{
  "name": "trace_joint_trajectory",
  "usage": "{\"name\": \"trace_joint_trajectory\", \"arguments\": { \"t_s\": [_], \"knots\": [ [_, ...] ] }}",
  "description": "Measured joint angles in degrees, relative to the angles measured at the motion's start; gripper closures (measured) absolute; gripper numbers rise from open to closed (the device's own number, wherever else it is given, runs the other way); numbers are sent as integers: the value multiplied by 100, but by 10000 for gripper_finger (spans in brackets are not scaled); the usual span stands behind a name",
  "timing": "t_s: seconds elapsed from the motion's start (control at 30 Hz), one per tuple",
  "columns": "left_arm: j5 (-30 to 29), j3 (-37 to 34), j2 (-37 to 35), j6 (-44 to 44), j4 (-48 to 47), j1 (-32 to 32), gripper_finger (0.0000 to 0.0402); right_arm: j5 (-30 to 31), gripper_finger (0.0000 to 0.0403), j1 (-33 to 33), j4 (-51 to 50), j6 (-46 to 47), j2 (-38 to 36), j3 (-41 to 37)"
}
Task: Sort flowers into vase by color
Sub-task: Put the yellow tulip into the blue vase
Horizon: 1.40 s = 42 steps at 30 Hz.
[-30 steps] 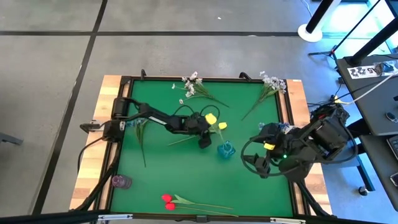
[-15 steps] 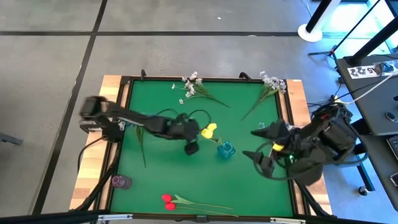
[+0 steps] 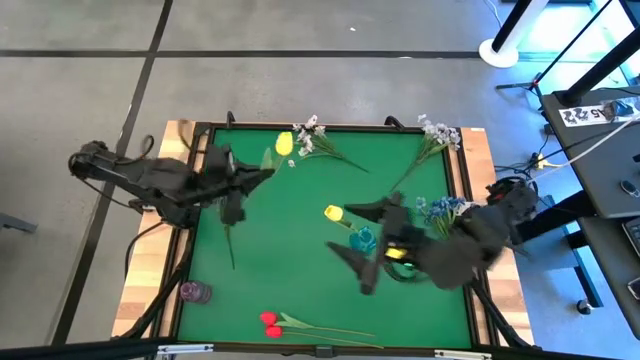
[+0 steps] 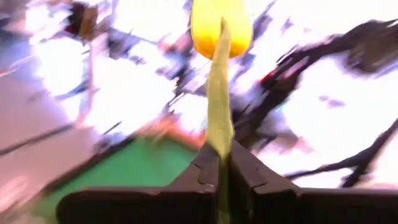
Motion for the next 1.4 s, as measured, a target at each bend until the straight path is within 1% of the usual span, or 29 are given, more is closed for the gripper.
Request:
{"name": "trace_joint_trajectory", "arguments": {
  "t_s": [0.07, 0.13, 0.23, 0.3, 0.37, 0.47, 0.57, 0.67, 0.77, 0.9, 1.03, 1.07, 1.2, 1.3, 1.4],
  "knots": [
    [475, 2, 25, 312, 790, -40, 400, -533, 36, -337, 654, -270, 172, 0],
    [899, 3, 135, 417, 1321, -50, 400, -859, 55, -649, 1299, -481, 363, 0],
    [1284, 4, 345, 460, 1633, -79, 401, -1225, 84, -1001, 2098, -923, 568, -2],
    [1494, 4, 458, 474, 1795, -154, 401, -1391, 100, -1176, 2447, -1044, 621, -2],
    [1554, 4, 560, 530, 2080, -226, 401, -1569, 113, -1296, 2655, -1091, 649, 0],
    [1551, 4, 672, 713, 2350, -329, 401, -1711, 127, -1396, 2653, -1126, 662, 0],
    [1551, 4, 716, 883, 2615, -384, 401, -1740, 139, -1426, 2645, -1249, 663, 0],
    [1556, 4, 708, 988, 2666, -404, 400, -1695, 158, -1422, 2647, -1317, 663, 0],
    [1550, 4, 719, 1129, 2628, -398, 392, -1551, 196, -1448, 2654, -1319, 663, 0],
    [1513, 4, 713, 1245, 2634, -393, 384, -1648, 275, -1536, 2679, -1285, 663, 0],
    [1574, 4, 711, 1096, 2493, -390, 379, -1796, 376, -1549, 2680, -1291, 663, 0],
    [1598, 4, 695, 1082, 2376, -391, 376, -1834, 388, -1547, 2647, -1343, 663, 0],
    [1626, 4, 449, 982, 1574, -530, 346, -1934, 385, -1426, 2240, -1444, 529, -4],
    [1621, 0, 61, 718, 801, -714, 312, -1898, 396, -1153, 1444, -1533, 171, -2],
    [1470, 0, -373, 239, -243, -920, 283, -1866, 393, -727, 688, -1392, -202, 9]
  ]
}}
